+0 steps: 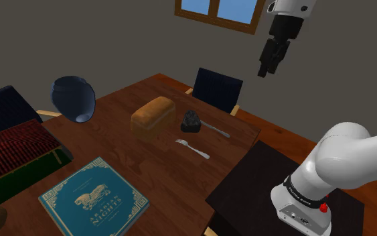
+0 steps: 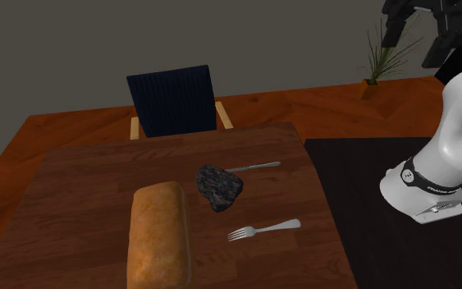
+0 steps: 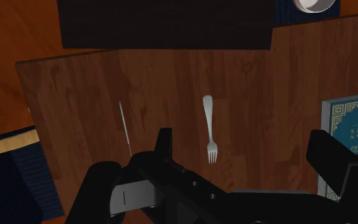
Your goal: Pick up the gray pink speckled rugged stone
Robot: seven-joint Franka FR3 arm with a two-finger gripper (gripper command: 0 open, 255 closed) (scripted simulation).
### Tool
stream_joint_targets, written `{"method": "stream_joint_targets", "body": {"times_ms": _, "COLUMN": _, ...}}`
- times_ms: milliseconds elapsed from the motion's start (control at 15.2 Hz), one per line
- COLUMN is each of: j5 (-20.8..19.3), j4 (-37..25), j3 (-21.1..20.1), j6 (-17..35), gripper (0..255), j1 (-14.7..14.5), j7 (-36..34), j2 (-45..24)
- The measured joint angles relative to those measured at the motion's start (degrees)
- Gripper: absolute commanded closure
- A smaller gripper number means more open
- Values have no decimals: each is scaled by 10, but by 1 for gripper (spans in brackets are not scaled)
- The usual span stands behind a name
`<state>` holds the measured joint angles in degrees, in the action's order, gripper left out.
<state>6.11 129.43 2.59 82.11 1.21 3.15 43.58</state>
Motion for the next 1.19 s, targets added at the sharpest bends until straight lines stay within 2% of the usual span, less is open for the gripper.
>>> {"method": "stream_joint_targets", "body": {"times_ms": 198, "j5": 4, "j4": 10, "j3": -4, "j6": 22, "gripper": 0, "j1": 4, "j7": -12, "j2": -11}}
{"method": "stream_joint_targets", "body": {"times_ms": 528, "j5": 18, "j4": 38, "j3": -19, "j6": 112, "gripper": 0, "j1": 16, "j7": -58, "j2": -68}}
{"method": "stream_joint_targets", "body": {"times_ms": 1188, "j5": 43, "j4": 45, "j3": -46, "j6": 303, "gripper": 0, "j1": 36, "j7": -153, "j2": -240}}
